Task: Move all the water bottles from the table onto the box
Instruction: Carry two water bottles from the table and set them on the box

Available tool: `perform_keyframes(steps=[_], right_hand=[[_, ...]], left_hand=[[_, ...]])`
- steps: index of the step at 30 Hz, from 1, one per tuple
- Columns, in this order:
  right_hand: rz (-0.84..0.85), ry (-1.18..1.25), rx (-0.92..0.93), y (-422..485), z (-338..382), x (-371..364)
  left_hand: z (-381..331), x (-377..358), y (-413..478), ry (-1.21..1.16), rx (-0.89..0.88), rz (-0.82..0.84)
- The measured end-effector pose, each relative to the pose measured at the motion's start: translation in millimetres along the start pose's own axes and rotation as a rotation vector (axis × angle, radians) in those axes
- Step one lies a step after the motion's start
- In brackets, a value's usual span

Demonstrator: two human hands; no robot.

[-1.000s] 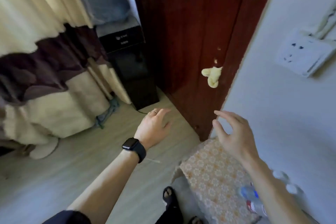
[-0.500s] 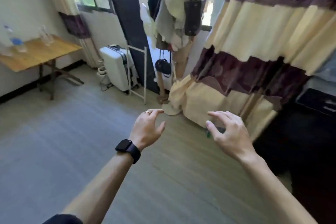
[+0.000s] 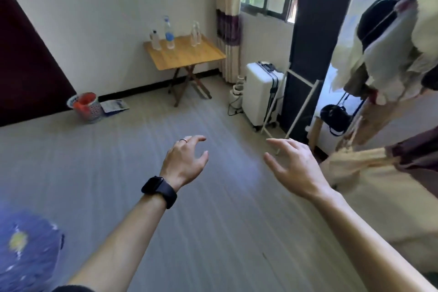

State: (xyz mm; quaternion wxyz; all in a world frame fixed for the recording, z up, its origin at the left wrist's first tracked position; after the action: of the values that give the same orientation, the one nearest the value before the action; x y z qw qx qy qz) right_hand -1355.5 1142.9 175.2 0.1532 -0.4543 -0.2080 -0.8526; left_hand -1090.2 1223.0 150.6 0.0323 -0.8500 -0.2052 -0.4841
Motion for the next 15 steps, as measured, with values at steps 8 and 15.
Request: perform_keyframes(steps=[8, 15], right_hand=[[0.066, 0.07, 0.132, 181, 13, -52], [0.041, 0.031, 0.24, 350, 4, -66]], left_hand=[[38, 42, 150, 0.077, 0.1, -0.126], [50, 56, 281, 0.105, 0.188, -0.186]])
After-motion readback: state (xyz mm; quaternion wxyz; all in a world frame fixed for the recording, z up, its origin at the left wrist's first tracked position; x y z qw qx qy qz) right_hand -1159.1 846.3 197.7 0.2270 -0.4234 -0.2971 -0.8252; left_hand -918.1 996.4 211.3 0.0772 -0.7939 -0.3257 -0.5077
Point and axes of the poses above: each hand's wrist, its own y-axis towards the middle knuckle, its own x-axis out of the back of the hand, z = x × y, the point moved 8 cm from there along y, towards the middle knuckle, and after that the axes turned 1 degree about x, right-handed, at the moved point
